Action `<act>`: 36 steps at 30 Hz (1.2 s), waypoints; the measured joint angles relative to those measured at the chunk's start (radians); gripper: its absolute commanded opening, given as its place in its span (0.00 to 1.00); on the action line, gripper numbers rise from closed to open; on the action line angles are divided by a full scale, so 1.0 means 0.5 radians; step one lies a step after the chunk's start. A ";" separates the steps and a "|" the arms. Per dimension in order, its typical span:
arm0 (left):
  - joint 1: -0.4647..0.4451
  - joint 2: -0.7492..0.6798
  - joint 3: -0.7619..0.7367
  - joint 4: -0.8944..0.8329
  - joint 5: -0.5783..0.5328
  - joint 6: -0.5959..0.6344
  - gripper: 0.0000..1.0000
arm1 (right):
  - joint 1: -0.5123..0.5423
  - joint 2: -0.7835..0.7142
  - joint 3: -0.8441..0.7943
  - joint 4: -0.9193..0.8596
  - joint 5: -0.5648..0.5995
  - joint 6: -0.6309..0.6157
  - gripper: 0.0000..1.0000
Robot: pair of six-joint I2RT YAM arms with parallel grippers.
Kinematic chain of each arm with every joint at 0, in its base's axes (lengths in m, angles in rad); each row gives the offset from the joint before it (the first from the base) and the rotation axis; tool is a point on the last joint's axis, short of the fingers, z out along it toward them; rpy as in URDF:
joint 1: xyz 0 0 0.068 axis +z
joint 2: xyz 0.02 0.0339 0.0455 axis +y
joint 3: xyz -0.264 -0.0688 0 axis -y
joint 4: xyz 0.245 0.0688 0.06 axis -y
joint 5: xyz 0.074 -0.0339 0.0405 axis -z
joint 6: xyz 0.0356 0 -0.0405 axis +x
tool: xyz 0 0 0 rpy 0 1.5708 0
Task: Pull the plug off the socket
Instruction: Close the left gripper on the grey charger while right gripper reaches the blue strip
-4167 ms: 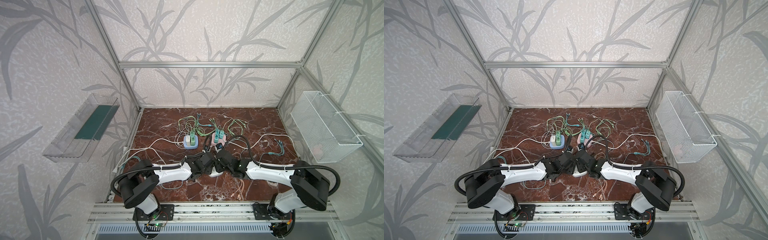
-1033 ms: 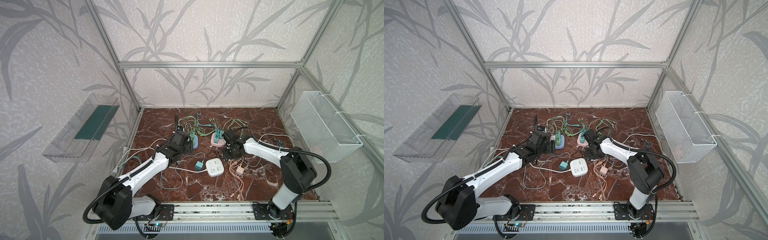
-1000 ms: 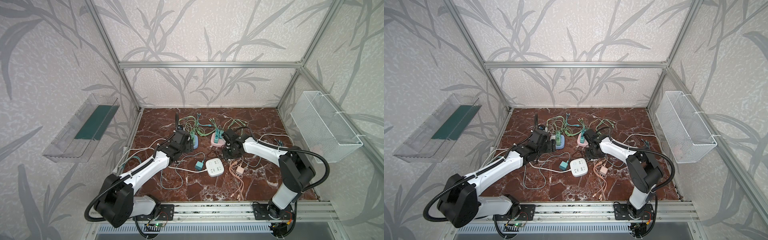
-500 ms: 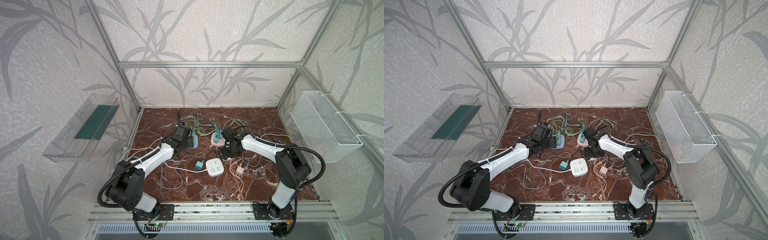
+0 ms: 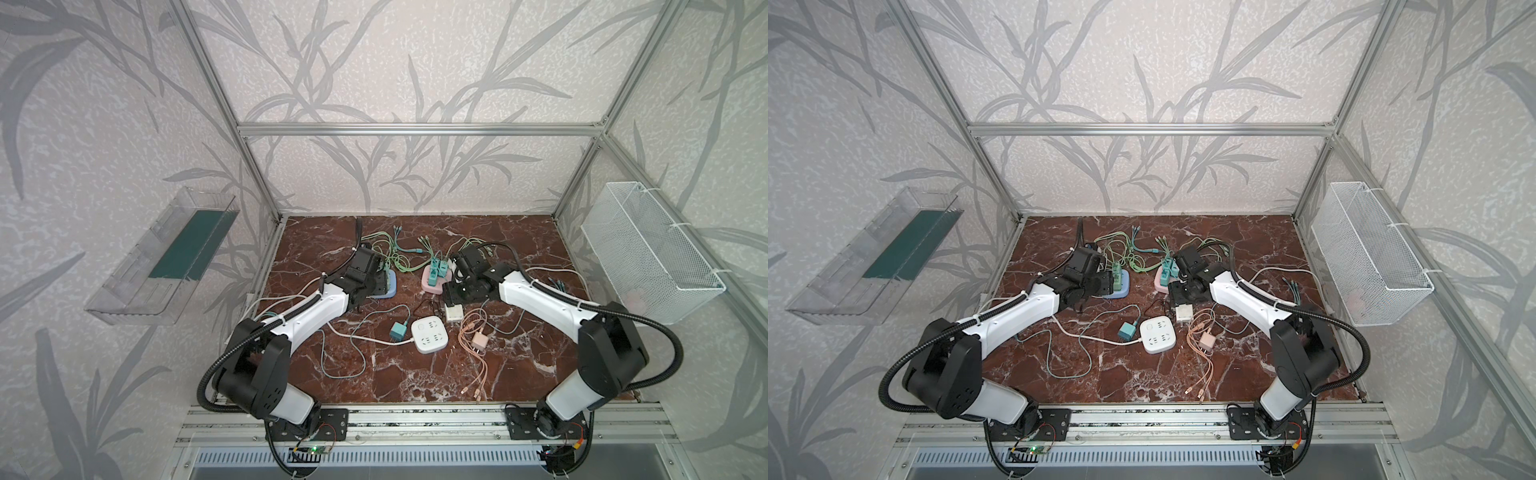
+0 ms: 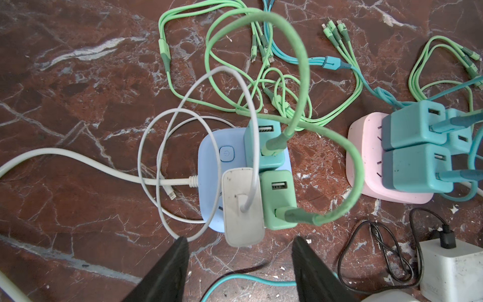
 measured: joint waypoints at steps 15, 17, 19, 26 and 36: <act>0.044 0.067 0.045 -0.017 0.016 0.015 0.54 | 0.182 0.325 0.244 0.484 -0.210 0.202 0.52; 0.050 0.078 0.059 -0.020 0.023 0.015 0.53 | 0.201 0.420 0.320 0.488 -0.224 0.232 0.50; 0.056 0.094 0.071 -0.019 0.032 0.016 0.51 | 0.220 0.512 0.389 0.493 -0.239 0.264 0.49; 0.076 0.130 0.081 -0.018 0.066 0.017 0.47 | 0.246 0.717 0.581 0.482 -0.275 0.320 0.48; 0.089 0.227 0.174 -0.021 0.148 0.031 0.35 | 0.247 1.001 0.826 0.448 -0.317 0.362 0.45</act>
